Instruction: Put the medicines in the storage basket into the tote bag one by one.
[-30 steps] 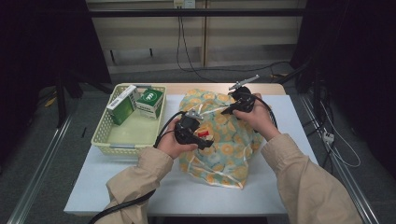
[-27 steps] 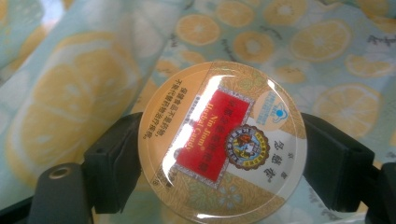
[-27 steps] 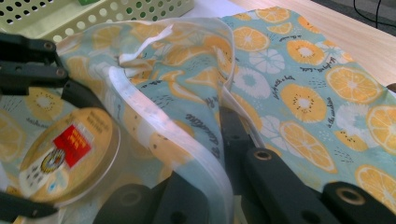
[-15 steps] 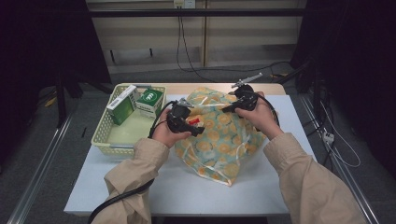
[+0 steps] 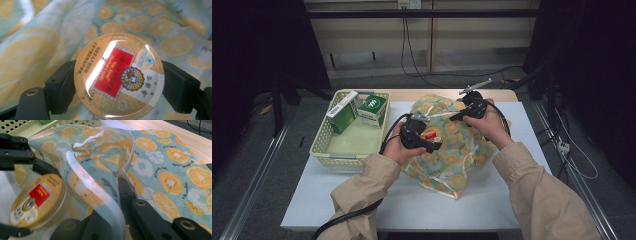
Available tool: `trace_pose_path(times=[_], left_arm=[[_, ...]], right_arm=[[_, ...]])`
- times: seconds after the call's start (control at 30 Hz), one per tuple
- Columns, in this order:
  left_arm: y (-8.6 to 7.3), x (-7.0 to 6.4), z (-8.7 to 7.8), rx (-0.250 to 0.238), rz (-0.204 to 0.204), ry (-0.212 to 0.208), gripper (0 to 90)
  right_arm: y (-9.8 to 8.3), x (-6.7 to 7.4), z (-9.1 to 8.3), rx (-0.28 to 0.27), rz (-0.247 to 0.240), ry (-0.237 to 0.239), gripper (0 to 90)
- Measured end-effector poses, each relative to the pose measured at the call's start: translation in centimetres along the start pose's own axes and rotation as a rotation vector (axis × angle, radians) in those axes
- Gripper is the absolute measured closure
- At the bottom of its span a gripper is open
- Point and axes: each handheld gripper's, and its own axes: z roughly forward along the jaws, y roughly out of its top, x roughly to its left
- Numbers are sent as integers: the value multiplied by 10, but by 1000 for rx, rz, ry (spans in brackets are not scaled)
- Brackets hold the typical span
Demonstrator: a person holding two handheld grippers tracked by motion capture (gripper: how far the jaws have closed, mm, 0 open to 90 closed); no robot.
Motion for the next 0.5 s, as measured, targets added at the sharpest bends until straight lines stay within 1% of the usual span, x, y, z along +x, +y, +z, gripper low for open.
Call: trace_pose_path(times=[0.03, 0.07, 0.13, 0.23, 0.33, 0.47, 0.5], left_arm=[[1, 0, 3, 1, 8, -19, 203], [2, -1, 5, 0, 9, -19, 203], [3, 0, 10, 0, 2, -21, 203], [3, 2, 19, 2, -15, -23, 203], [3, 5, 28, 6, -25, -23, 203], [4, 10, 37, 12, -33, -14, 203], [5, 10, 38, 10, -35, -5, 203]], right_arm=[[0, 0, 1, 2, 6, 2, 900], [0, -1, 2, 4, 2, 1, 900], [-1, -3, 5, 8, 12, 0, 900], [-2, -8, 11, 14, 23, -4, 900], [-1, -14, 16, 11, 41, -8, 900], [-1, -22, 22, 9, 50, -12, 900], [-1, -24, 23, 8, 55, -13, 900]])
